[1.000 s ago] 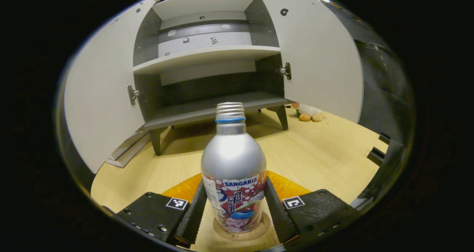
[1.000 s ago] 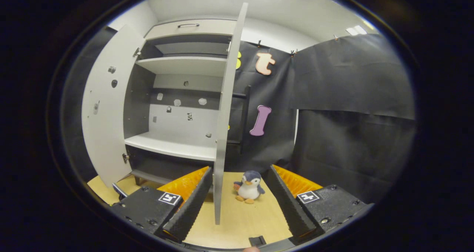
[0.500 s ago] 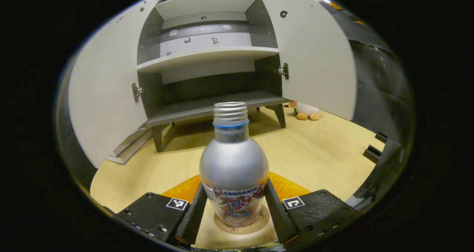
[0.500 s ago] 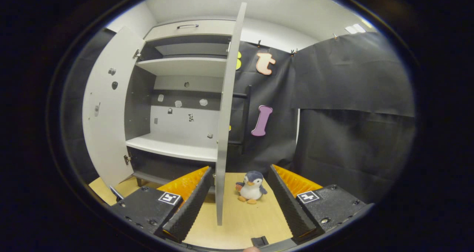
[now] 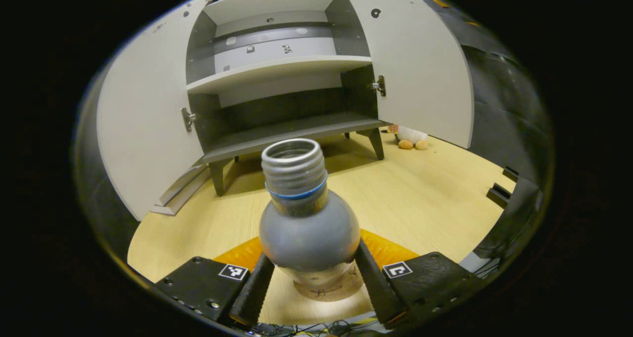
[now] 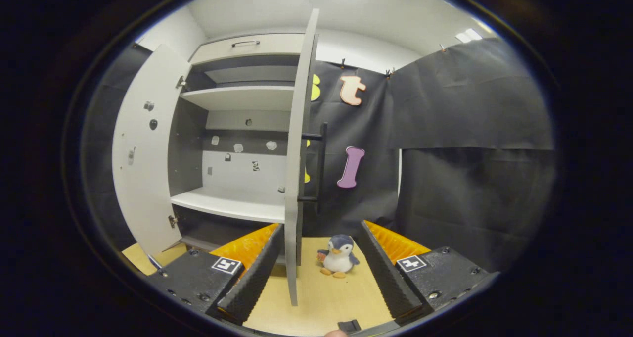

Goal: Grasp the bottle in the cabinet with the left hand and place it on the coaster, then close the right door with the right hand and the left door with the left hand.

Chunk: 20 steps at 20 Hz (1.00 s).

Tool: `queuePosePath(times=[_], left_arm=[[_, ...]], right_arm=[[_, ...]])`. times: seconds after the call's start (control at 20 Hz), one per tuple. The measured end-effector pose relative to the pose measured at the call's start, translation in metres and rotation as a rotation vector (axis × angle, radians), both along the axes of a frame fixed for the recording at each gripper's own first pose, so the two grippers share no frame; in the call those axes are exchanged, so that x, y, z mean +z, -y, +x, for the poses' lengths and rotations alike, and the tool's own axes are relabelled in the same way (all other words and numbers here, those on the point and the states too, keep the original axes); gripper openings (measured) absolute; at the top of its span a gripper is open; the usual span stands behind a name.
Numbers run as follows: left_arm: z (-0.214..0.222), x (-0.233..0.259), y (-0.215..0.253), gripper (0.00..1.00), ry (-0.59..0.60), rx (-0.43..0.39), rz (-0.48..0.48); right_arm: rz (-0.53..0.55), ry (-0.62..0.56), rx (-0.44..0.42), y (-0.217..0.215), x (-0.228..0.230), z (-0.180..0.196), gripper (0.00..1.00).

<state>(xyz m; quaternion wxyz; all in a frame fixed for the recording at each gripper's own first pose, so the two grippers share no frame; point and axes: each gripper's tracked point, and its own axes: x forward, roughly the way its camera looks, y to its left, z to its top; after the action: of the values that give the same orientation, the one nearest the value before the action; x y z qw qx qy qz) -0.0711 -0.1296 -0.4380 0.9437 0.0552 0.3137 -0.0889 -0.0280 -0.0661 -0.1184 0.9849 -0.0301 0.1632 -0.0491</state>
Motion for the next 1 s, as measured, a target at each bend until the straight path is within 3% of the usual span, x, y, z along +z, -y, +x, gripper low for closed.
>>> queuePosePath(times=[0.25, 0.55, 1.0], left_arm=[[-0.006, 0.003, -0.007, 0.85, -0.020, 0.012, 0.032], [-0.013, -0.003, -0.009, 0.97, -0.065, 0.027, 0.044], [0.007, 0.053, -0.005, 0.98, 0.009, 0.040, -0.021]], right_arm=[[0.030, 0.025, -0.003, 0.009, 0.002, 0.003, 0.99], [0.041, 0.035, 0.002, 0.016, -0.001, 0.008, 0.99], [0.037, 0.062, 0.005, 0.024, 0.005, 0.018, 0.99]])
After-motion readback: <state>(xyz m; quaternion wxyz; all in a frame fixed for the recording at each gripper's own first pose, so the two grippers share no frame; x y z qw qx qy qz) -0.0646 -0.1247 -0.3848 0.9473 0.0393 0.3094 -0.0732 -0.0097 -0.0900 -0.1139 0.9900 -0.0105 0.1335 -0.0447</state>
